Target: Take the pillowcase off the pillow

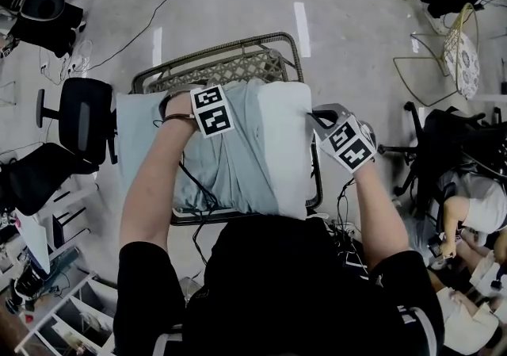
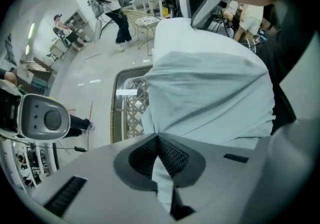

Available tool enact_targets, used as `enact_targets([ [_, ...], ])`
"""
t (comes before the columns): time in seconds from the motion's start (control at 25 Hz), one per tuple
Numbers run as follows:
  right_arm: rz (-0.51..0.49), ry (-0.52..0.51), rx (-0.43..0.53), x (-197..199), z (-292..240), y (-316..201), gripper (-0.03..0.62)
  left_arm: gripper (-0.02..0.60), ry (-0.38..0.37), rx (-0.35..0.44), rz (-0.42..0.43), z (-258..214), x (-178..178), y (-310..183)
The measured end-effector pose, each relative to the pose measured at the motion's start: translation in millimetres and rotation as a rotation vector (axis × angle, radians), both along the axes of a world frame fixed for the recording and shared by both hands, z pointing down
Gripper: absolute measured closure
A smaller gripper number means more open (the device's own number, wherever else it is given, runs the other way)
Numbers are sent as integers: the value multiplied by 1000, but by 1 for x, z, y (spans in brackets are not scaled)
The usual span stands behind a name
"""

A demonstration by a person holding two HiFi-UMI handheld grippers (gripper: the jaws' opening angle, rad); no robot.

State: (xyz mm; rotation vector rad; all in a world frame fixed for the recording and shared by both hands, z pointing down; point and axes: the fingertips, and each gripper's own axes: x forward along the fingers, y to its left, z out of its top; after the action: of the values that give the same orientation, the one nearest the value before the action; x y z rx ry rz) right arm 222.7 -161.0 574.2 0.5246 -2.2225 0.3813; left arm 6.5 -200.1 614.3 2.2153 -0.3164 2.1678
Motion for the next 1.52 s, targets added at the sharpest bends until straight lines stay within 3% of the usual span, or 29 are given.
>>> enact_targets([
  [0.12, 11, -13, -4, 1, -1, -6, 585, 576, 2, 4, -47, 0, -17, 2],
  [0.28, -50, 60, -17, -1, 13, -3, 583, 574, 112, 1, -126, -6, -10, 2],
  [0.36, -60, 108, -26, 4, 19, -7, 541, 571, 140, 18, -155, -11, -10, -1],
  [0.4, -56, 113, -22, 6, 18, -12, 539, 564, 144, 27, -165, -13, -13, -2],
  [0.44, -53, 107, -19, 7, 15, -18, 536, 511, 146, 34, -176, -13, -16, -3],
  [0.48, -59, 99, -21, 5, 12, -22, 504, 475, 151, 33, -189, -13, -20, -4],
  [0.56, -117, 102, -34, -6, 11, -28, 371, 463, 162, 14, -215, -9, -27, -3],
  [0.76, -365, 173, -54, -52, 32, -34, 252, 437, 152, -34, -214, 17, -33, -1],
  [0.92, -535, 268, -212, -72, 73, -34, 140, 431, 162, -103, -219, 35, -31, -2],
  [1.04, -620, 292, -364, -74, 99, -21, 140, 431, 176, -150, -235, 42, -27, -2],
  [1.12, -670, 294, -414, -77, 104, -12, 172, 455, 184, -171, -241, 43, -27, 0],
  [1.32, -751, 334, -387, -71, 83, 4, 365, 565, 178, -183, -234, 30, -36, 7],
  [1.52, -718, 275, -392, -56, 53, 11, 433, 575, 126, -159, -175, 12, -54, 22],
])
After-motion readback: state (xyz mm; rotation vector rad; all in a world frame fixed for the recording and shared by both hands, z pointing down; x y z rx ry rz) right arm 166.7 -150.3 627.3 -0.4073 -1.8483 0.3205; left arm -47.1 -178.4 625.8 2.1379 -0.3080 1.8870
